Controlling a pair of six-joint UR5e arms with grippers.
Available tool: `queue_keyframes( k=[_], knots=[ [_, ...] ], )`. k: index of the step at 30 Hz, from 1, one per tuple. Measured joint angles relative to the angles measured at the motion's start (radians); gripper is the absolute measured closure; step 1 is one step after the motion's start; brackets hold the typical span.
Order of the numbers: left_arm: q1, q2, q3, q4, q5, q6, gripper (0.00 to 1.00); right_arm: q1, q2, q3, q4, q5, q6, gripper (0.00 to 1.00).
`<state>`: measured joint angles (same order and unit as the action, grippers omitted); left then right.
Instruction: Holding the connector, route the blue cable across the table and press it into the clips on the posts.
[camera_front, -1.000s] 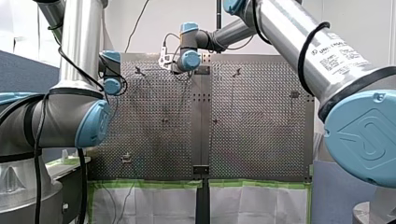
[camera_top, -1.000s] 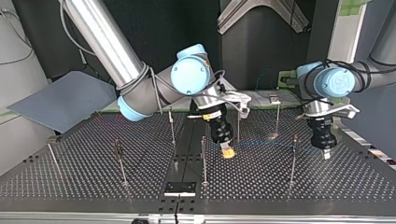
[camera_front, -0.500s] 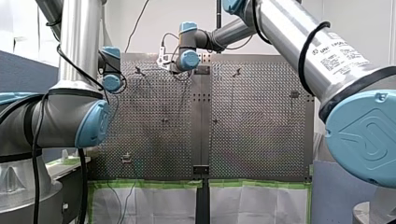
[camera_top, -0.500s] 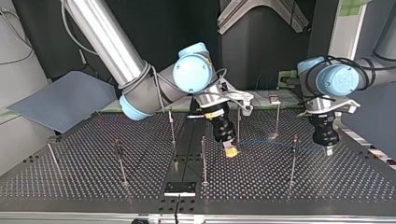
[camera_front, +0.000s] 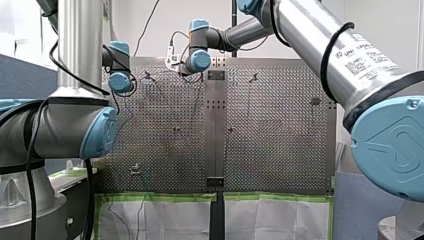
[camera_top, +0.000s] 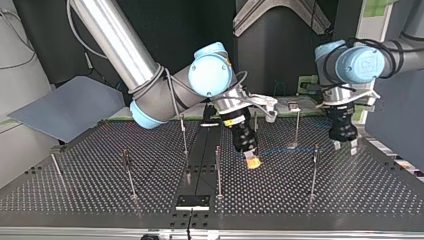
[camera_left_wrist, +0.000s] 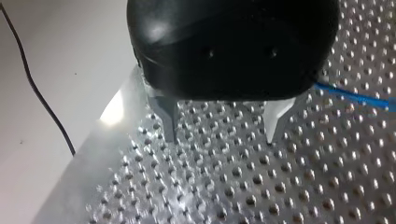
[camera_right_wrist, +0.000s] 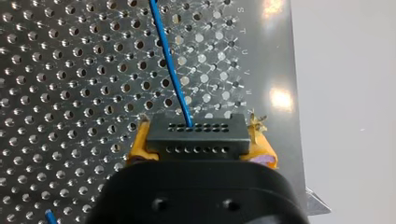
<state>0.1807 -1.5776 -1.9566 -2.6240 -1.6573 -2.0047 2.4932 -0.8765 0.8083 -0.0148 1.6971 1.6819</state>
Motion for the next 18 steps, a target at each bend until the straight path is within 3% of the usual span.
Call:
queue_keyframes(
  k=[10,18],
  knots=[
    [-0.045,0.067,-0.009,-0.102,-0.004,0.004,0.0,0.0,0.0,0.0,0.014,0.011,0.004,1.0],
    [-0.058,0.145,-0.063,-0.187,-0.004,-0.002,0.0,0.0,0.0,-0.001,0.023,0.015,0.004,1.0]
  ],
)
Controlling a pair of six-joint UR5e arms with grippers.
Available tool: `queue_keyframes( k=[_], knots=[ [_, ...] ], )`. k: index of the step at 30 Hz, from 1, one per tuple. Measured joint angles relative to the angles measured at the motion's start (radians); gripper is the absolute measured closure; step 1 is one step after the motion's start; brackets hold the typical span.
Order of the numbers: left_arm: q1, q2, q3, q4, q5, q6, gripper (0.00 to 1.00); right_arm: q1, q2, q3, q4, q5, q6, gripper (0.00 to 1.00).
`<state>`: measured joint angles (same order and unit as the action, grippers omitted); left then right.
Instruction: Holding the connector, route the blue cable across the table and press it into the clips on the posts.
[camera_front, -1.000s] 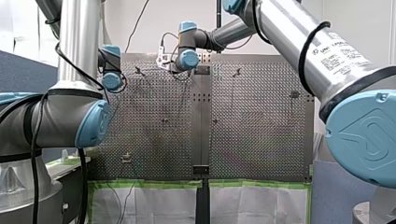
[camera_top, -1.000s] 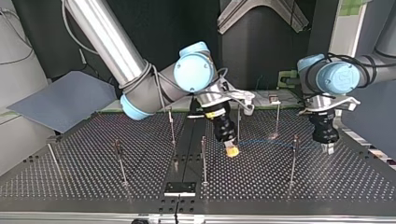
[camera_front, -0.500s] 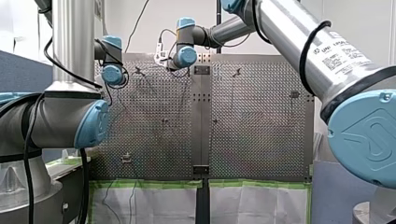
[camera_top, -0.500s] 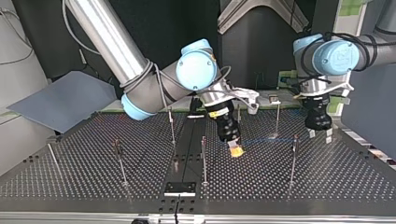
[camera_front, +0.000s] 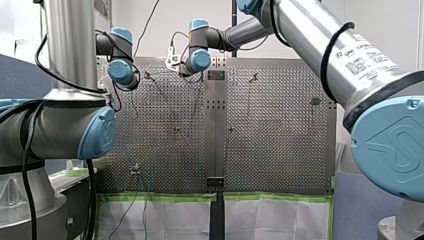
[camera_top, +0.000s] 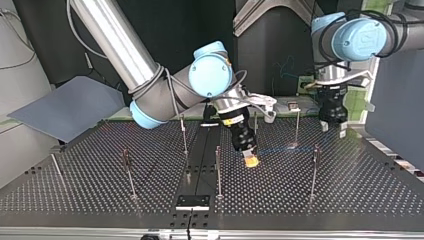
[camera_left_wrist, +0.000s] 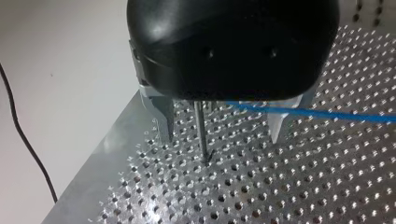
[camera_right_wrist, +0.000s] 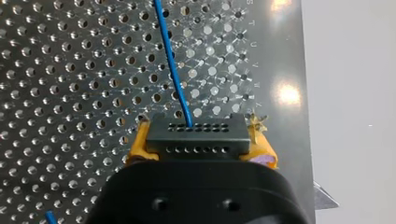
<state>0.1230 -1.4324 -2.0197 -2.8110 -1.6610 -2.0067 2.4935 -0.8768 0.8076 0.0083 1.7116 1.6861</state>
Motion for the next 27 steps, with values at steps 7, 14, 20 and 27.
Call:
queue_keyframes(
  k=[7,14,20,27],
  knots=[
    [-0.025,0.029,-0.007,-0.021,0.028,0.026,0.0,0.0,0.0,0.0,0.007,0.0,0.001,1.0],
    [-0.052,0.031,0.004,-0.012,0.097,0.075,0.0,-0.003,0.0,0.0,0.01,0.0,0.004,1.0],
    [-0.067,0.032,0.022,-0.011,0.097,0.103,0.0,-0.006,-0.001,0.0,0.011,0.0,0.005,1.0],
    [-0.085,0.031,0.046,-0.011,0.098,0.144,0.0,-0.01,-0.001,0.0,0.011,-0.003,0.008,1.0]
  ],
)
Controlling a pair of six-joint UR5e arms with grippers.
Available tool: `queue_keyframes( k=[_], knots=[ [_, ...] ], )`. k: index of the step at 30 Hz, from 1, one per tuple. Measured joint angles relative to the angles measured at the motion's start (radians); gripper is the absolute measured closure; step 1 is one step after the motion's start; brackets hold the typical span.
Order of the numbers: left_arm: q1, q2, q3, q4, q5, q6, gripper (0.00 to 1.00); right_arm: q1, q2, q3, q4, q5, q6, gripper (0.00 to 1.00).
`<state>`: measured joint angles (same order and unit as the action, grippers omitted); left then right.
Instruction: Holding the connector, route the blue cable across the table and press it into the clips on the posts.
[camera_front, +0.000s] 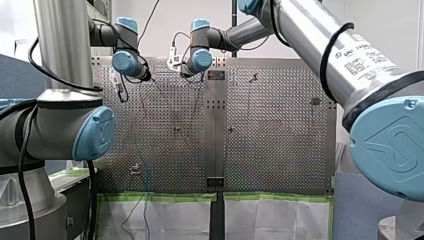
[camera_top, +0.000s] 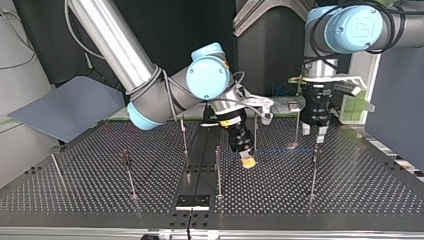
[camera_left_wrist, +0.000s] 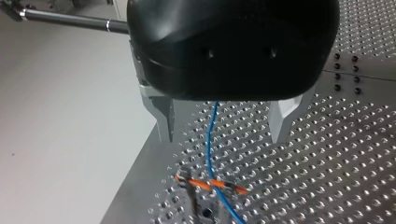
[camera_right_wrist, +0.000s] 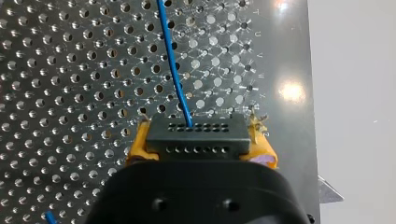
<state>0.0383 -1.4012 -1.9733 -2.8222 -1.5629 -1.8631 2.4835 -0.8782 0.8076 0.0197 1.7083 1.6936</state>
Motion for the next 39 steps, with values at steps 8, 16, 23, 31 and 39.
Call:
queue_keyframes(
  k=[8,16,23,31,39],
  knots=[
    [-0.024,-0.016,0.049,-0.002,0.004,0.015,0.0,-0.003,0.0,-0.002,0.0,-0.004,0.004,1.0],
    [-0.04,-0.033,0.072,-0.003,-0.004,0.013,0.0,-0.006,-0.003,-0.005,0.0,-0.021,0.01,1.0],
    [-0.088,-0.099,0.139,0.006,-0.034,0.017,0.0,-0.009,-0.004,-0.007,0.001,-0.035,0.015,1.0],
    [-0.11,-0.177,0.206,-0.001,-0.099,0.018,0.0,-0.014,-0.005,-0.007,0.001,-0.042,0.025,1.0],
    [-0.122,-0.236,0.221,0.001,-0.123,0.019,0.07,-0.021,-0.011,-0.006,0.004,-0.042,0.033,1.0]
  ],
)
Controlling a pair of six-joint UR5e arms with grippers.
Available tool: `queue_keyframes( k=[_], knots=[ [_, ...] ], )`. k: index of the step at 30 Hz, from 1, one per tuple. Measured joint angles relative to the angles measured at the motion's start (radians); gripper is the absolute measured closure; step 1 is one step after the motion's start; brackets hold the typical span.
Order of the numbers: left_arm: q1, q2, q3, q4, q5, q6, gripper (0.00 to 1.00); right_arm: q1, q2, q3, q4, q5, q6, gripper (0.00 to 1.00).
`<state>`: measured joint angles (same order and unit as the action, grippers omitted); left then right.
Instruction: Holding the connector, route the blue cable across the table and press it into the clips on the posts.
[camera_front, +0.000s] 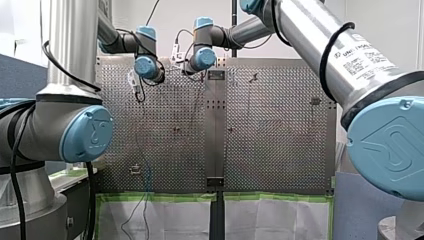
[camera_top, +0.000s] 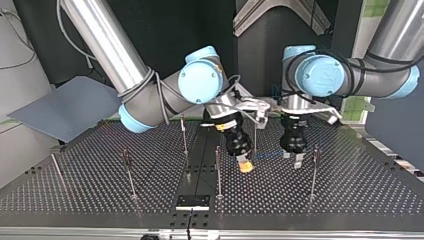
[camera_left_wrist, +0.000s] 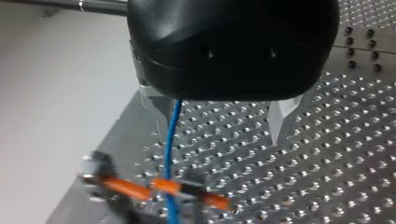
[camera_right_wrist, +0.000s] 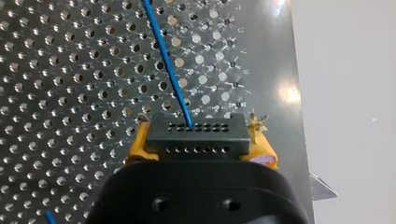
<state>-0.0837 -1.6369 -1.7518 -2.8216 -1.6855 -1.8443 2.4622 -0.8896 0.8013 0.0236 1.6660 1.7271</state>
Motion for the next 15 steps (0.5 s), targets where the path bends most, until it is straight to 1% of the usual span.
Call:
queue_keyframes(
  k=[1,2,3,4,6,7,8,9,10,11,12,13,14,15],
  knots=[
    [-0.001,-0.002,0.0,0.0,-0.003,0.0,0.07,0.0,0.0,0.0,0.0,-0.001,0.0,1.0],
    [-0.003,-0.003,0.0,0.0,-0.009,0.0,0.25,0.0,-0.001,0.0,0.001,-0.001,0.0,1.0],
    [-0.005,-0.004,0.0,0.001,-0.014,0.0,0.33,-0.001,-0.001,0.0,0.001,-0.002,0.0,1.0],
    [-0.005,-0.004,0.0,0.002,-0.019,0.0,0.33,-0.001,-0.001,0.0,0.002,-0.003,0.0,1.0],
    [-0.006,-0.005,0.001,0.005,-0.026,0.001,0.55,-0.001,-0.001,0.0,0.002,-0.004,0.0,1.0],
    [-0.007,-0.005,0.001,0.006,-0.028,0.001,0.55,-0.002,-0.001,0.0,0.002,-0.004,0.0,1.0],
    [-0.007,-0.005,0.001,0.007,-0.032,0.002,0.68,-0.002,-0.001,0.0,0.002,-0.004,0.0,1.0],
    [-0.008,-0.005,0.001,0.007,-0.034,0.004,0.76,-0.002,-0.001,0.0,0.002,-0.004,0.0,1.0],
    [-0.008,-0.005,0.001,0.007,-0.037,0.006,0.76,-0.002,-0.001,0.0,0.002,-0.004,0.0,1.0],
    [-0.009,-0.005,0.001,0.008,-0.039,0.008,0.87,-0.002,-0.001,0.0,0.002,-0.005,0.001,1.0],
    [-0.01,-0.005,0.001,0.008,-0.04,0.01,0.93,-0.002,-0.001,0.0,0.003,-0.005,0.0,1.0],
    [-0.01,-0.005,0.001,0.008,-0.041,0.012,0.93,-0.002,-0.001,0.0,0.003,-0.005,0.0,1.0],
    [-0.011,-0.005,0.001,0.008,-0.042,0.014,1.0,-0.002,-0.001,0.0,0.003,-0.005,0.0,1.0],
    [-0.012,-0.004,0.001,0.008,-0.042,0.017,1.0,-0.002,-0.001,0.0,0.003,-0.005,0.0,1.0]
  ],
)
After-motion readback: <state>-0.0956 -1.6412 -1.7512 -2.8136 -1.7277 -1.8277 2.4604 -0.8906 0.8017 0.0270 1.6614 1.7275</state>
